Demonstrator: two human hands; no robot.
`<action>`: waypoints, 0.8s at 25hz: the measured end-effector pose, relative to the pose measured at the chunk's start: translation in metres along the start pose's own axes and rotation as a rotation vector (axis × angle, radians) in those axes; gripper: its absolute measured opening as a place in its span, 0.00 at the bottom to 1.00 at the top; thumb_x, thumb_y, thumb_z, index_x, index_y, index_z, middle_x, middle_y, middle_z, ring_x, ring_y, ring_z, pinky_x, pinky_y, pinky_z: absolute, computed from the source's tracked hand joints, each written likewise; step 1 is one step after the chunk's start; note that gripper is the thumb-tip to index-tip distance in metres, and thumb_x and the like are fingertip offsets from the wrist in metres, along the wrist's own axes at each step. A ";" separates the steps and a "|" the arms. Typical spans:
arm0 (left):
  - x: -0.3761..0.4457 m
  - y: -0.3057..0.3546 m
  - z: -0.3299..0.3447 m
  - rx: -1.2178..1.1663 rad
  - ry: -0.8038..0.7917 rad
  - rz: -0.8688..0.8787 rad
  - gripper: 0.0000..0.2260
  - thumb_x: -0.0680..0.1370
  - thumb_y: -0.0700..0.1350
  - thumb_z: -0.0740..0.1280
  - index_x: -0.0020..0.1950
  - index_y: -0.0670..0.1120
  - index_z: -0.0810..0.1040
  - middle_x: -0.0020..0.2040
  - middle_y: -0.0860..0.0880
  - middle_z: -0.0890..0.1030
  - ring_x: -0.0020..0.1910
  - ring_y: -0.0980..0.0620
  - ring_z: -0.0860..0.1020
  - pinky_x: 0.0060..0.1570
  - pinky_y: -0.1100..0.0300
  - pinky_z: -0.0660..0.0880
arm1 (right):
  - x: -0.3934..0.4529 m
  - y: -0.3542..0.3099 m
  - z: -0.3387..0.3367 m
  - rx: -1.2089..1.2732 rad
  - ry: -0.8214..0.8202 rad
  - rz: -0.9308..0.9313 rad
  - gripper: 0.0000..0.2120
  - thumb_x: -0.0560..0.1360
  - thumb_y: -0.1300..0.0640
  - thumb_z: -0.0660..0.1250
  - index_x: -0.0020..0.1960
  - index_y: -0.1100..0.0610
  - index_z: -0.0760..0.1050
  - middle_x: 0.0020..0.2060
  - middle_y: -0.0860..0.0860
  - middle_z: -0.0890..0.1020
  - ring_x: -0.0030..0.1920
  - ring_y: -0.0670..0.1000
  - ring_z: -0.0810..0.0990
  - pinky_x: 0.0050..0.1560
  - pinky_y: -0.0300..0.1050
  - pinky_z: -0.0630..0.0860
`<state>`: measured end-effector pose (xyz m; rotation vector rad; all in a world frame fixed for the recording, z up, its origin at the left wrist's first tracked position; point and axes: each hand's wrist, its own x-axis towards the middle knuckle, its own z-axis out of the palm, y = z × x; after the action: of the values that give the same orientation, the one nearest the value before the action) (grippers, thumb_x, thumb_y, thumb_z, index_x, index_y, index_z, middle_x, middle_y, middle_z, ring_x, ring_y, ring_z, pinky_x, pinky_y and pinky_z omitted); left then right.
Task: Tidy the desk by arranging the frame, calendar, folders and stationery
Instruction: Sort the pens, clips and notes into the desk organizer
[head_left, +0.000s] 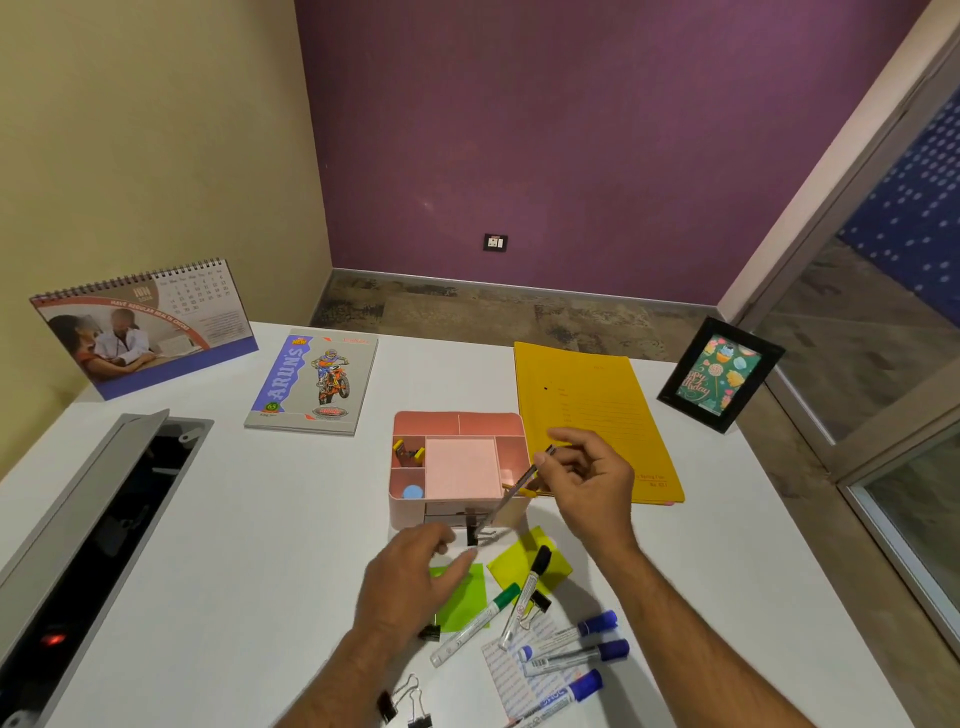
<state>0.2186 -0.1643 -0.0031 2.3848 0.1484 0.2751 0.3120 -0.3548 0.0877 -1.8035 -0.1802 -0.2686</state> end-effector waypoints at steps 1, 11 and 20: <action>-0.001 -0.011 -0.004 0.041 0.020 -0.022 0.12 0.73 0.61 0.70 0.49 0.56 0.78 0.42 0.59 0.79 0.40 0.59 0.78 0.41 0.59 0.77 | 0.005 -0.002 -0.002 -0.017 0.061 -0.033 0.11 0.71 0.65 0.74 0.53 0.59 0.80 0.35 0.54 0.83 0.35 0.52 0.84 0.34 0.46 0.82; -0.048 -0.128 -0.008 0.467 -0.090 -0.174 0.33 0.79 0.64 0.41 0.71 0.47 0.73 0.73 0.46 0.72 0.73 0.45 0.66 0.70 0.44 0.57 | 0.028 -0.004 -0.007 -0.039 0.339 -0.096 0.10 0.72 0.61 0.74 0.53 0.58 0.80 0.41 0.55 0.84 0.42 0.53 0.84 0.41 0.47 0.83; -0.054 -0.129 -0.004 0.524 -0.138 -0.179 0.29 0.82 0.61 0.41 0.75 0.49 0.67 0.75 0.45 0.67 0.75 0.47 0.60 0.71 0.42 0.51 | 0.013 0.033 0.008 -0.369 0.068 -0.179 0.07 0.71 0.63 0.75 0.48 0.58 0.81 0.39 0.46 0.83 0.39 0.47 0.83 0.41 0.31 0.78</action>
<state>0.1616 -0.0772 -0.0962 2.8730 0.4093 -0.0209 0.3341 -0.3558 0.0589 -2.1422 -0.2578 -0.5171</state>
